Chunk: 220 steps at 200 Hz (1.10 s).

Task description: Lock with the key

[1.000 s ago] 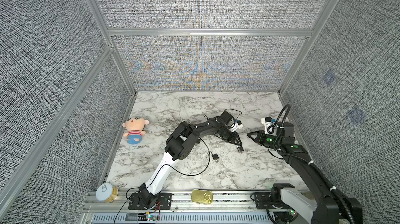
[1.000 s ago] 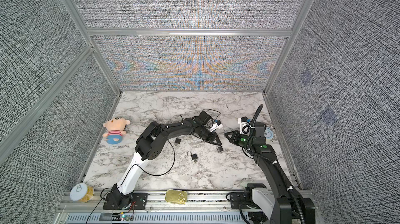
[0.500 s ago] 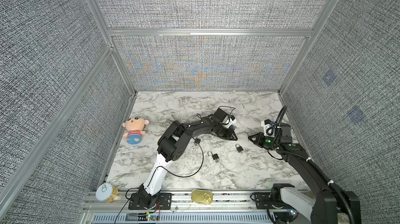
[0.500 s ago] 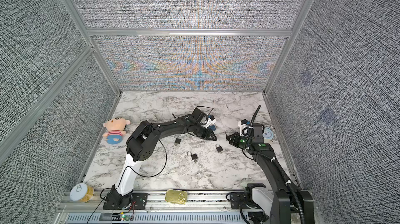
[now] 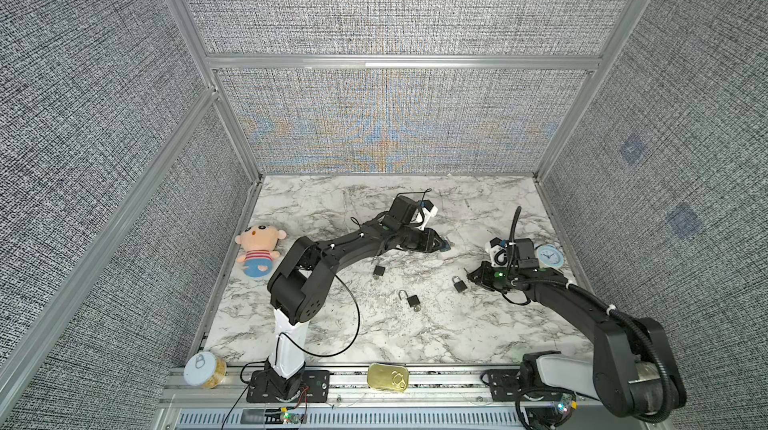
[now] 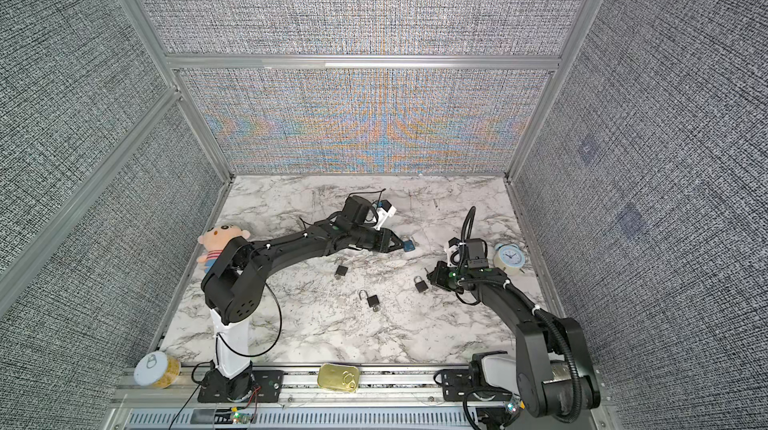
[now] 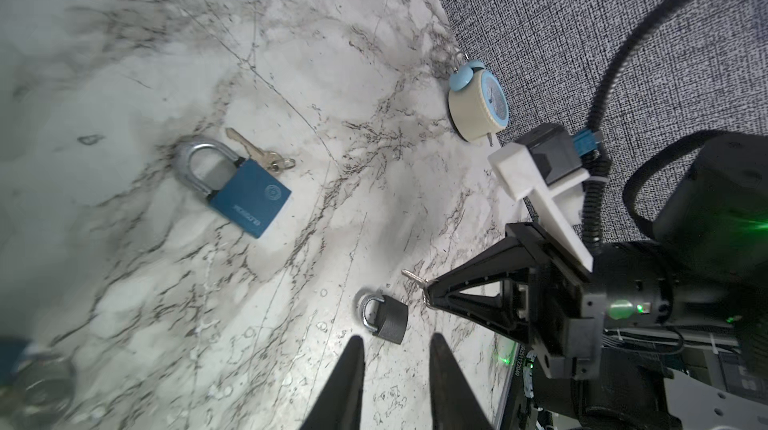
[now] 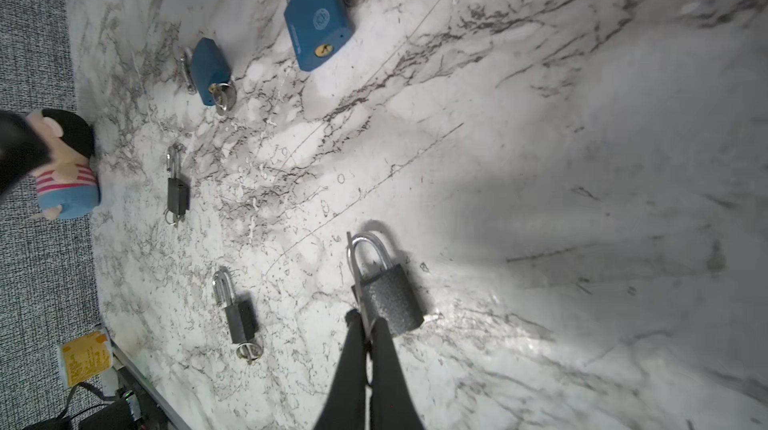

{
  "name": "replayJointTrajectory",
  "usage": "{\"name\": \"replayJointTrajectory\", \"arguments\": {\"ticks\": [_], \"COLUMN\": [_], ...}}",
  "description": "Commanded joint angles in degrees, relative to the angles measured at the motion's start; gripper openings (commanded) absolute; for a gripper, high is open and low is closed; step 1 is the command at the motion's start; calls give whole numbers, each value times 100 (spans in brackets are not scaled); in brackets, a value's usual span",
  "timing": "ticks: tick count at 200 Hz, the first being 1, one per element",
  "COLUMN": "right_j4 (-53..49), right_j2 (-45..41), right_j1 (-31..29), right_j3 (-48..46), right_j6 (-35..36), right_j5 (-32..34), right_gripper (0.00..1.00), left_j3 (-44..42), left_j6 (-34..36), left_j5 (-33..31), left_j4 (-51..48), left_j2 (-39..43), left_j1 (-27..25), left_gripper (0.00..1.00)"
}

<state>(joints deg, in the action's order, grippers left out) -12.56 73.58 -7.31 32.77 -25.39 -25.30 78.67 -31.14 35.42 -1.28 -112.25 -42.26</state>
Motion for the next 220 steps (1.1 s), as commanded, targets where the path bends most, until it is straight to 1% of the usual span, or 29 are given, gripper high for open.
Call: {"name": "replayJointTrajectory", "arguments": {"ticks": [1,31,61,142,220], "right_j4": [114,140,187,225,-6], "right_j2": [129,296,445,631,445], "right_j1": [-59,-95,-126,-192,-280], "right_j3": [1,5,1,49,132], "right_j6": [41,42,34,7,6], "right_j5": [223,321,415,465,628], "right_gripper": [0,0,0,10,20], "left_j3": [-150,-389,-456,-572,-616], "left_j6": [-68,-129,-173,-182,-173], "left_j5": [-70,-54,4,35,44], "left_j4": [349,582,646,717,735], "left_j2": [123,212,195,238,273], "left_j1": [22,56,78,94,104], "left_gripper": [30,30,30,30,30]}}
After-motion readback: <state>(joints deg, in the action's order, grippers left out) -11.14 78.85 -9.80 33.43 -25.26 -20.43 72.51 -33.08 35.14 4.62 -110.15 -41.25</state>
